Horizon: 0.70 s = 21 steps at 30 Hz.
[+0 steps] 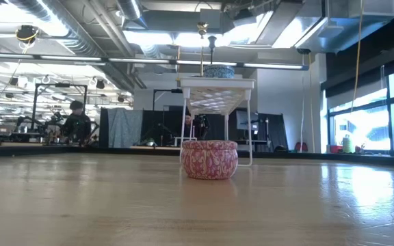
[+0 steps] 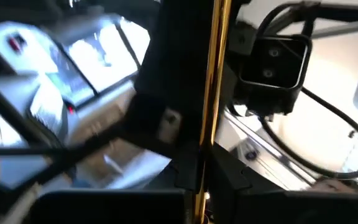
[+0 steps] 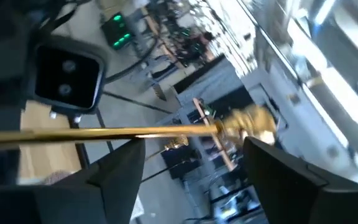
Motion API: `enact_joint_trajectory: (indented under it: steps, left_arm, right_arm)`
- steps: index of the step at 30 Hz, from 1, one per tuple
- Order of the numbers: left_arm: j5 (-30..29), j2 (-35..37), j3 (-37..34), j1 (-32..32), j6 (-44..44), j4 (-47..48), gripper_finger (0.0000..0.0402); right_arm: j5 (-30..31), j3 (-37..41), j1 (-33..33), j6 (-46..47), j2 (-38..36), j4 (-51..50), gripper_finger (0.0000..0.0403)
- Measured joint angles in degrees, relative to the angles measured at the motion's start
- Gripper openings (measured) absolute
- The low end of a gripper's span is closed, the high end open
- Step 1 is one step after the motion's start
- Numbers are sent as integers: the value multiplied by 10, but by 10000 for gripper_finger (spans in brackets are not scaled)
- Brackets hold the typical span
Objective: Pick & Place candle stick holders
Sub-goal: Put the gold candle holder on the shelf
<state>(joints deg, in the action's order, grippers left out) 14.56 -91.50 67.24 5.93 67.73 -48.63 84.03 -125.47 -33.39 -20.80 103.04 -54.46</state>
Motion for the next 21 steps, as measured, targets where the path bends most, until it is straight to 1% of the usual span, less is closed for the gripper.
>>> enact_joint_trajectory:
  steps: [3, 5, 8, 11, 13, 15, 19, 21]
  left_arm:
    - [-47, -1, -2, -2, -19, -8, 11]
    - [-71, -6, -3, -4, -34, -14, 11]
    - [-79, -1, -3, -2, -59, -31, 11]
    - [-75, -2, -2, 4, -72, -29, 11]
    - [-76, -3, -2, 7, -82, -23, 11]
    - [-80, -2, -2, 7, -93, -21, 11]
    - [-97, -2, -2, 17, -133, -16, 11]
    - [-110, -1, -2, 23, -163, 4, 11]
  right_arm:
    - [10, -2, -1, 57, 0, 22, 276]
    - [13, -2, -2, 111, -1, 31, 276]
    - [11, -2, -1, 205, -2, 49, 277]
    - [-21, -2, -1, 300, -11, 45, 277]
    - [-62, -2, 0, 374, -24, 35, 277]
    - [-122, -1, 8, 467, -43, 17, 277]
    - [-281, -1, 50, 682, -91, -54, 277]
    - [-359, -1, 74, 764, -111, -96, 277]
